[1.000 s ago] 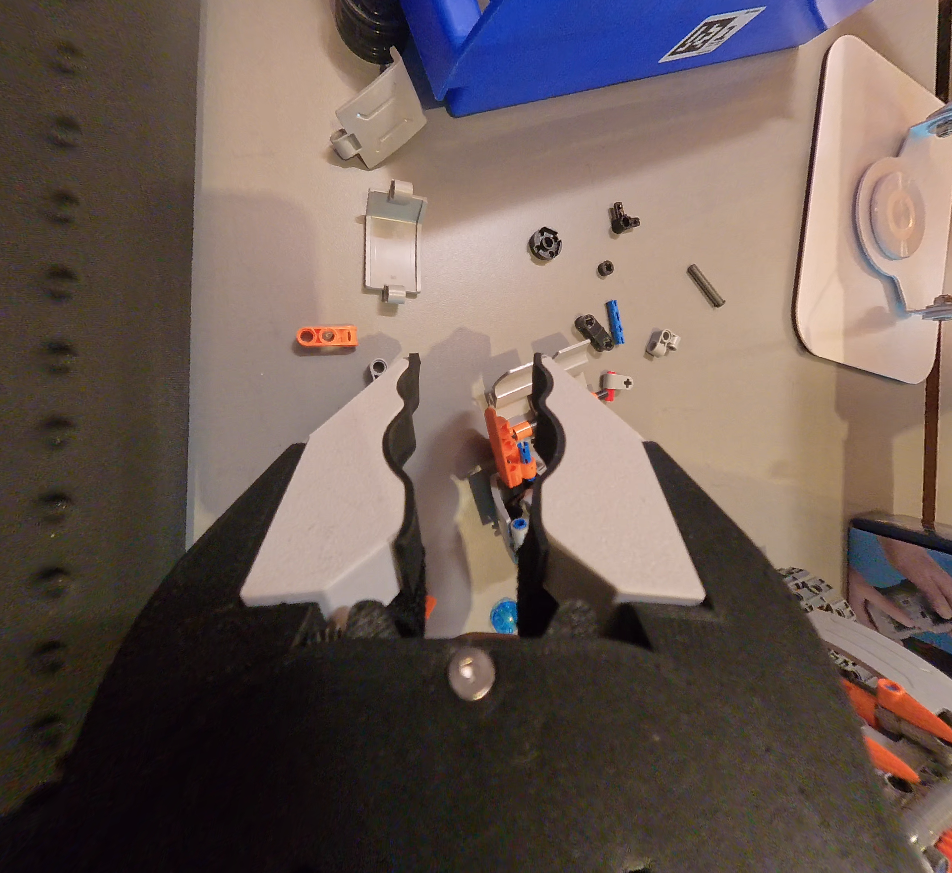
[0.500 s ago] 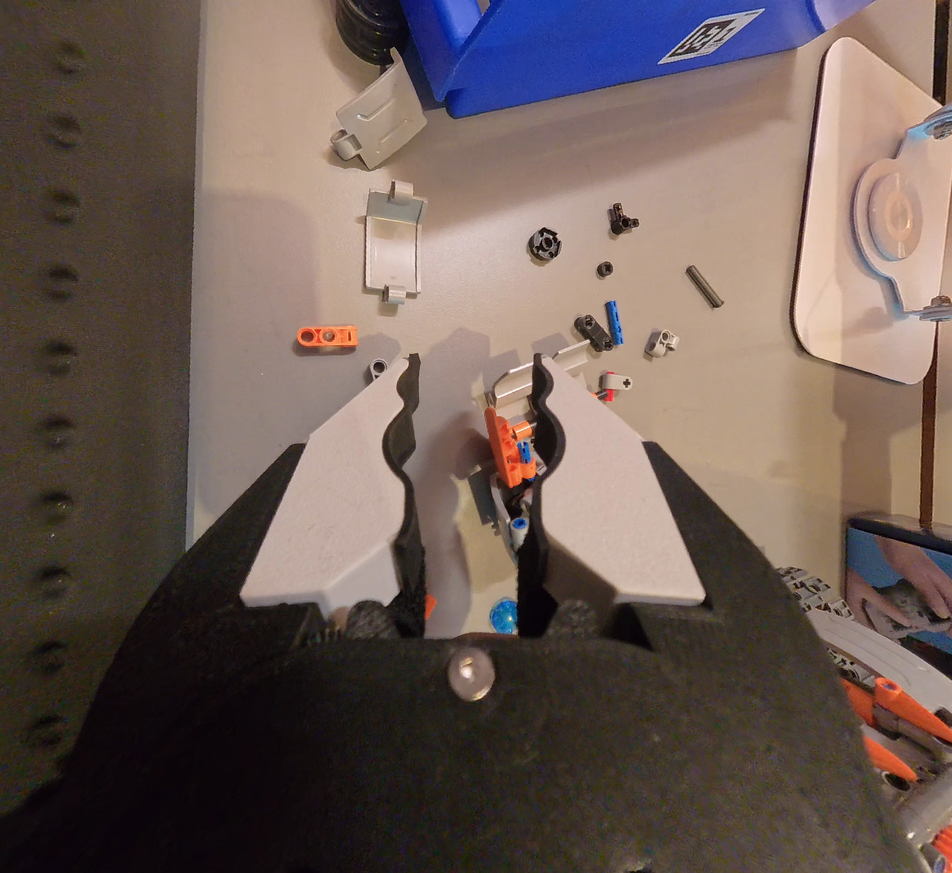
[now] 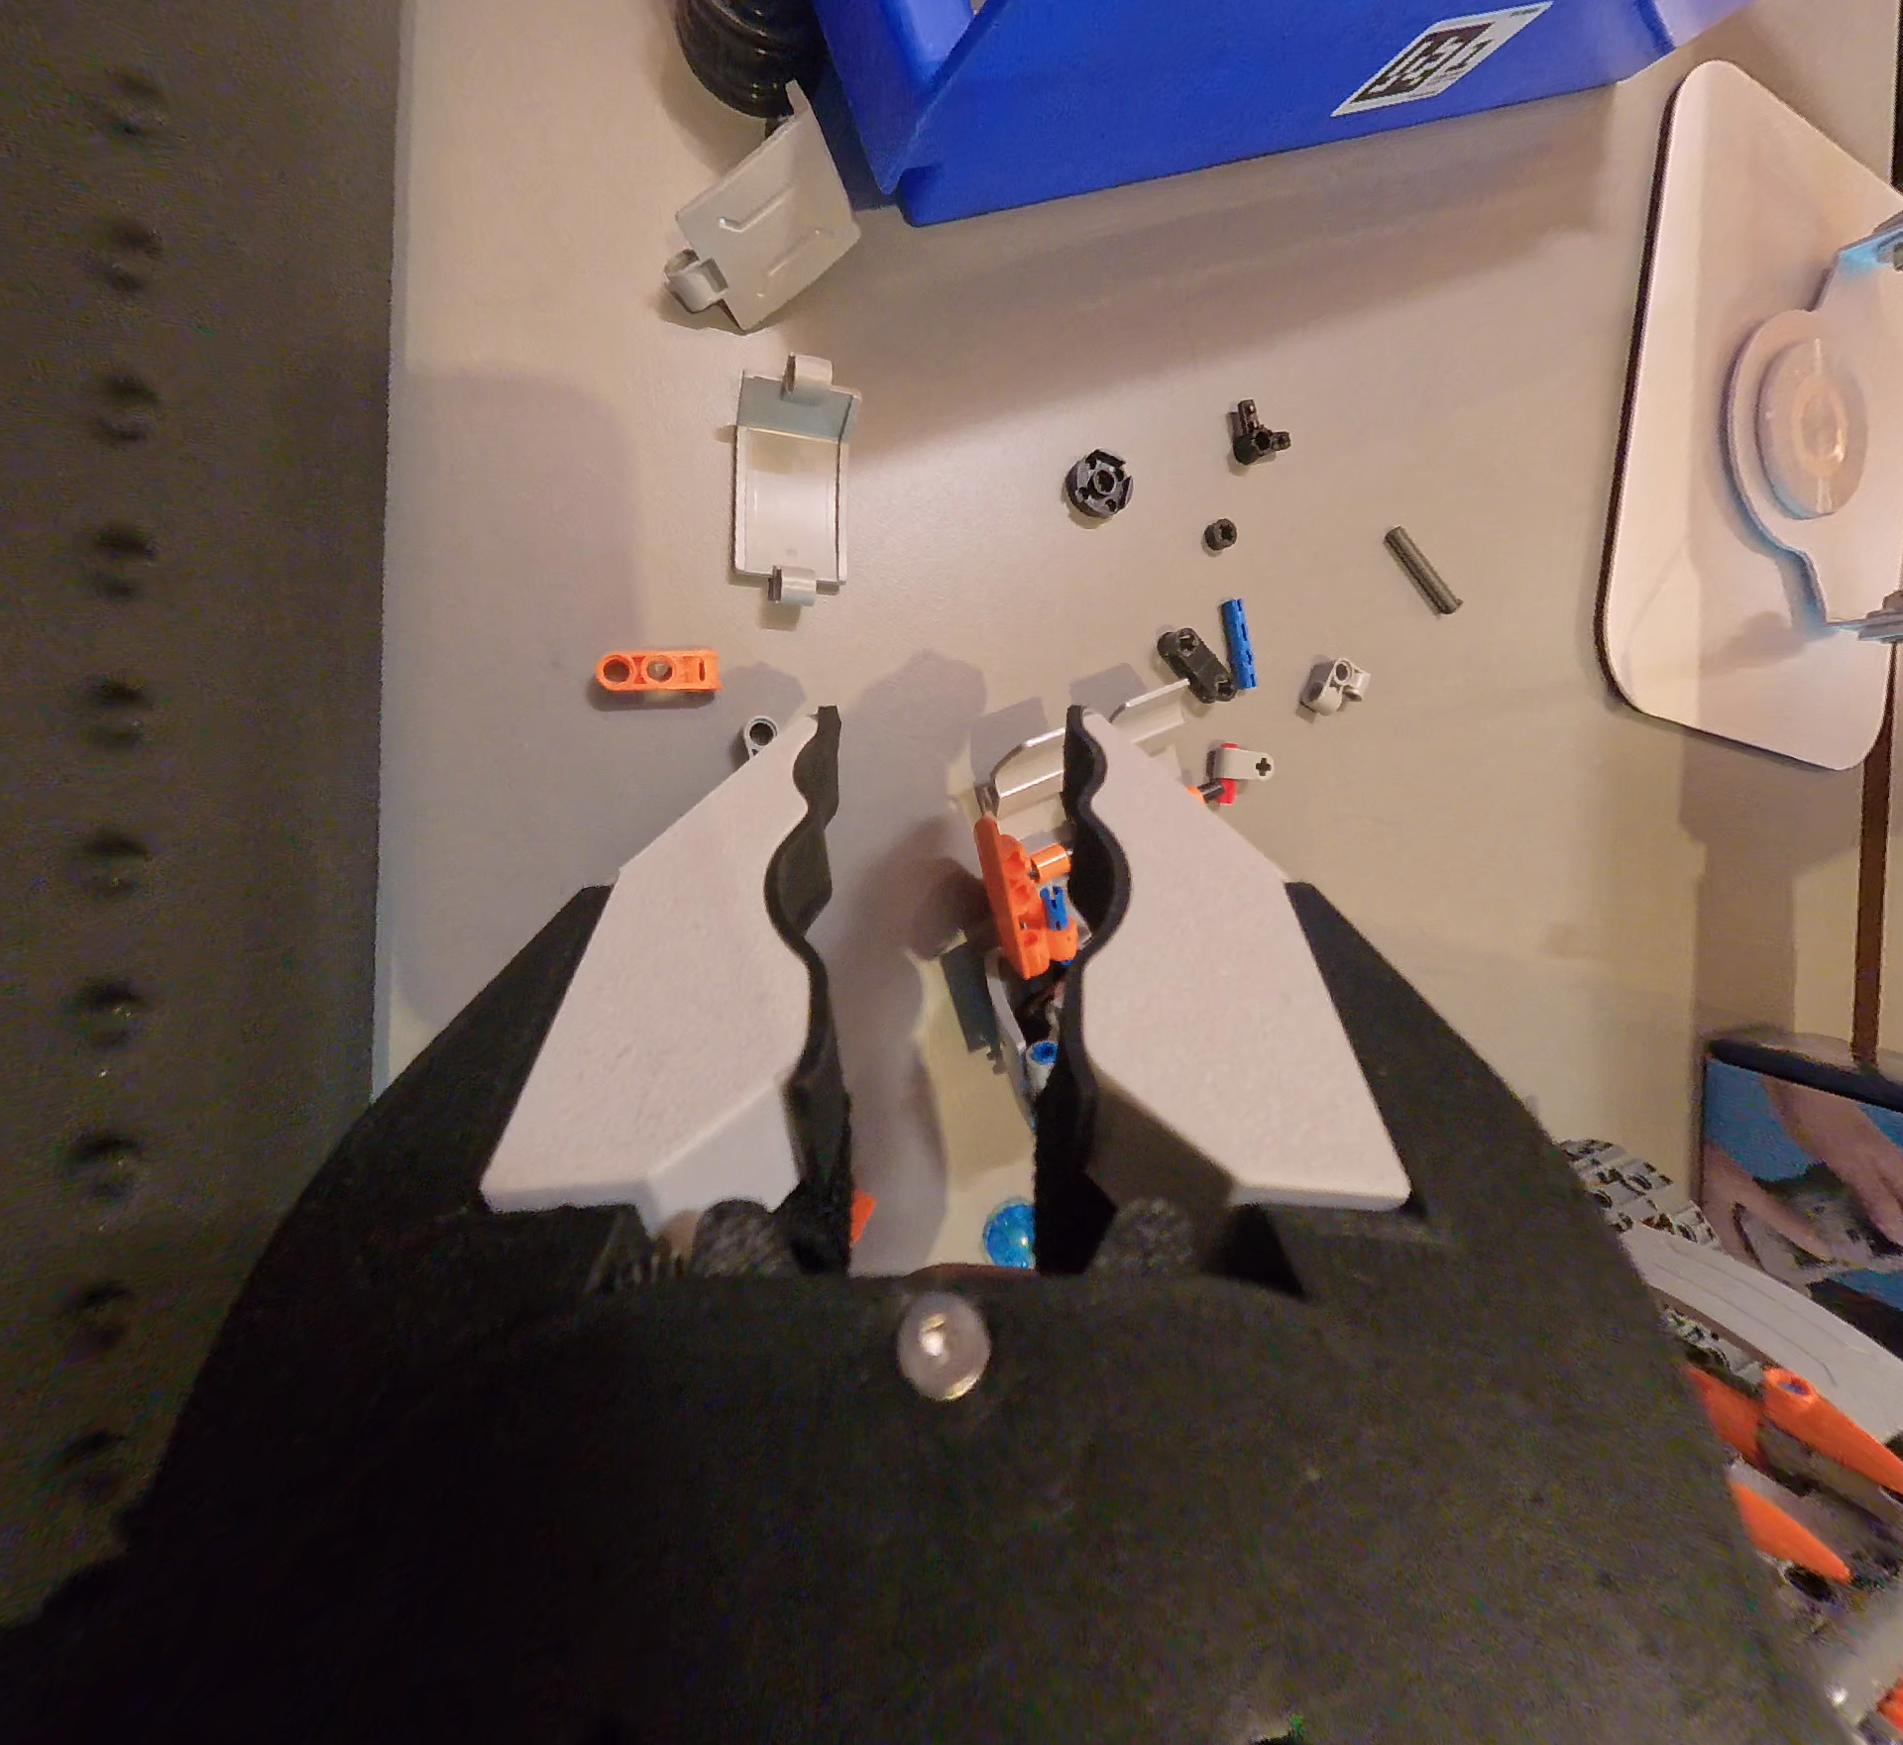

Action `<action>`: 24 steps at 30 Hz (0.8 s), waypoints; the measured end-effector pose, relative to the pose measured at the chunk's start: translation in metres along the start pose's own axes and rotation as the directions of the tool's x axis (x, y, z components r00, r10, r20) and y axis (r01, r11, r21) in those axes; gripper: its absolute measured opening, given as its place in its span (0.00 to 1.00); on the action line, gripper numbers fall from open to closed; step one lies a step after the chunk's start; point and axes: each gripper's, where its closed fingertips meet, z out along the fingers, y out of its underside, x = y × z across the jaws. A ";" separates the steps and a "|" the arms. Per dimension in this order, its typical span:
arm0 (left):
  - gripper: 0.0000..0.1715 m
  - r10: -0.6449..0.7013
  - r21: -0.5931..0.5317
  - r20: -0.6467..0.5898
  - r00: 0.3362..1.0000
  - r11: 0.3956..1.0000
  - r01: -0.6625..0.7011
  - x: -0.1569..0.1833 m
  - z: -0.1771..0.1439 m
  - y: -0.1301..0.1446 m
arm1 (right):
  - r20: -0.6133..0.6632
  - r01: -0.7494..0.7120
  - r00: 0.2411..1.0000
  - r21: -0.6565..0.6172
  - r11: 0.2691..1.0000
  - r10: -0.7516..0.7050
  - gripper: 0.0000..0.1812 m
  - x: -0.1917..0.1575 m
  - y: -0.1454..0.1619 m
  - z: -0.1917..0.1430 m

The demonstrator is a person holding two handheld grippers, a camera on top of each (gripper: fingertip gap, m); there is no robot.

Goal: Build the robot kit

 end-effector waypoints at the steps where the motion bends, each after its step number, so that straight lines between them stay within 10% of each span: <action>1: 0.18 -0.001 0.001 0.000 1.000 1.000 0.001 -0.001 0.001 0.000 | 0.001 0.000 1.000 0.000 1.000 0.000 0.23 0.000 0.000 0.000; 15: 0.17 0.029 -0.031 -0.075 0.997 0.999 -0.031 0.013 0.018 -0.004 | 0.000 -0.001 1.000 0.002 1.000 0.001 0.23 0.000 0.000 -0.001; 24: 0.16 0.095 -0.240 -0.138 0.986 0.963 -0.126 0.034 0.045 0.018 | 0.000 0.001 1.000 0.004 1.000 -0.001 0.23 0.000 -0.001 -0.001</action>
